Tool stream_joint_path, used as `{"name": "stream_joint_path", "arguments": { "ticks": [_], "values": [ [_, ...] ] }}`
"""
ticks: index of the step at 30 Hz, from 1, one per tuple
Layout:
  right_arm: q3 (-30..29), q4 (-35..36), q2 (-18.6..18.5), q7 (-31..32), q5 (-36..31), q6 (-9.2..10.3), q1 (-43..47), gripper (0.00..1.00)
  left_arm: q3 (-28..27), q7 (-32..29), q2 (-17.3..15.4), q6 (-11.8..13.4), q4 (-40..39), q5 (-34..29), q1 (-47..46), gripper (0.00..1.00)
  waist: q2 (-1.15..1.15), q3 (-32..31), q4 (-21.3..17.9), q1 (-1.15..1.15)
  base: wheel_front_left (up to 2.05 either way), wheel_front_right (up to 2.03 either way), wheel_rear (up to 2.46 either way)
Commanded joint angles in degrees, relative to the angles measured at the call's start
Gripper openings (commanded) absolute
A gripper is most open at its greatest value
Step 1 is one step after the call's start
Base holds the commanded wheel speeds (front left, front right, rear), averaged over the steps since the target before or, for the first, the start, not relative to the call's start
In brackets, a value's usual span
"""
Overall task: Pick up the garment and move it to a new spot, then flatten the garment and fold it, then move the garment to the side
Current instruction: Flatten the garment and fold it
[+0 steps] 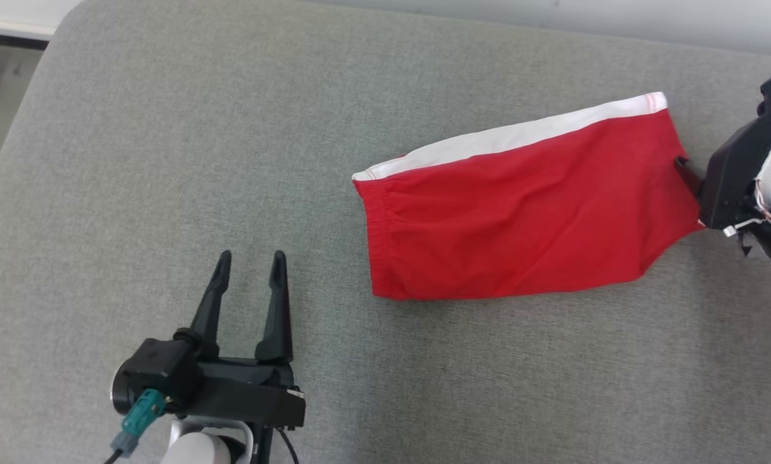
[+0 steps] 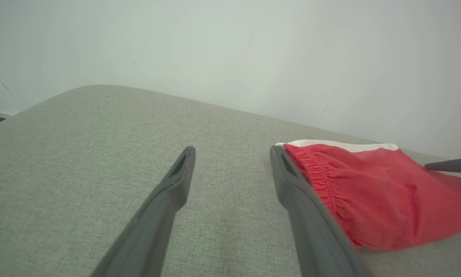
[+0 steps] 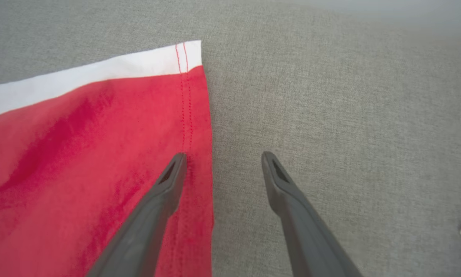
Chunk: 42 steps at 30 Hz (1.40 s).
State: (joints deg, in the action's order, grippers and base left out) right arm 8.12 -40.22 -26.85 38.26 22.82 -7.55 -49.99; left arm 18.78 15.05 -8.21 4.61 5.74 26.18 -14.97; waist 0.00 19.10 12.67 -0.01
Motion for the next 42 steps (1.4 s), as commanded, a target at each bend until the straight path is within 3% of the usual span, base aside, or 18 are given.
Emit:
{"name": "stream_joint_path", "arguments": {
  "ticks": [1,9,10,11,12,13,19,33,38,42],
  "values": [
    [-1.0,0.3,1.2,0.0,-1.7,0.11,1.1,1.0,0.3,0.2,-0.1,0.2,-0.4,-1.1,0.8,1.0,0.0,0.8,0.8,0.01,0.0,0.0,0.0],
    [-4.6,1.3,6.2,4.1,-8.4,-0.02,5.2,1.0,-0.5,0.2,-2.0,1.3,-0.9,-3.1,0.6,1.0,0.0,2.2,1.6,0.01,0.0,0.0,0.0],
    [-4.7,1.5,6.6,4.8,-8.8,-0.02,5.6,0.62,-0.6,0.2,-2.2,1.4,-0.9,-3.2,0.8,1.0,0.0,2.3,1.6,0.01,0.0,0.0,0.0],
    [-4.9,1.7,6.9,5.2,-9.2,-0.02,6.2,0.34,-0.7,0.2,-2.4,1.4,-0.9,-3.3,0.9,1.0,0.0,2.4,1.6,0.01,0.0,0.0,0.0],
    [-4.7,2.1,7.0,5.8,-9.6,-0.02,6.8,0.22,-0.8,0.2,-2.5,1.6,-0.8,-3.2,1.0,1.0,0.0,2.4,1.6,0.01,0.0,0.0,0.0],
    [-4.5,2.6,7.0,6.2,-9.8,-0.03,7.4,0.0,-0.8,0.2,-2.5,1.6,-0.8,-3.1,1.1,1.0,0.0,2.4,1.6,0.01,0.0,0.0,0.0],
    [-7.3,5.0,5.6,4.6,-12.6,0.17,8.4,0.0,-1.1,0.2,-2.6,1.8,-0.4,-2.6,1.9,1.0,0.0,2.1,1.2,0.01,0.0,0.0,0.0],
    [-16.8,13.3,1.6,-5.9,-24.6,0.13,15.5,0.0,0.2,-0.5,-2.5,2.1,1.4,-1.9,4.0,1.0,0.0,-3.1,0.2,0.01,0.0,0.0,0.0],
    [-19.5,16.6,1.5,-5.6,-28.6,0.13,19.1,0.0,0.7,-0.5,-2.2,2.0,1.9,-1.4,5.3,1.0,0.0,-4.9,0.1,0.01,0.0,0.0,0.0],
    [-18.0,20.6,1.8,-4.7,-30.6,0.13,21.7,0.0,1.1,-0.7,-2.1,2.1,2.4,-1.1,5.9,1.0,0.0,-6.3,0.2,0.01,0.0,0.0,0.0]
  ]
}}
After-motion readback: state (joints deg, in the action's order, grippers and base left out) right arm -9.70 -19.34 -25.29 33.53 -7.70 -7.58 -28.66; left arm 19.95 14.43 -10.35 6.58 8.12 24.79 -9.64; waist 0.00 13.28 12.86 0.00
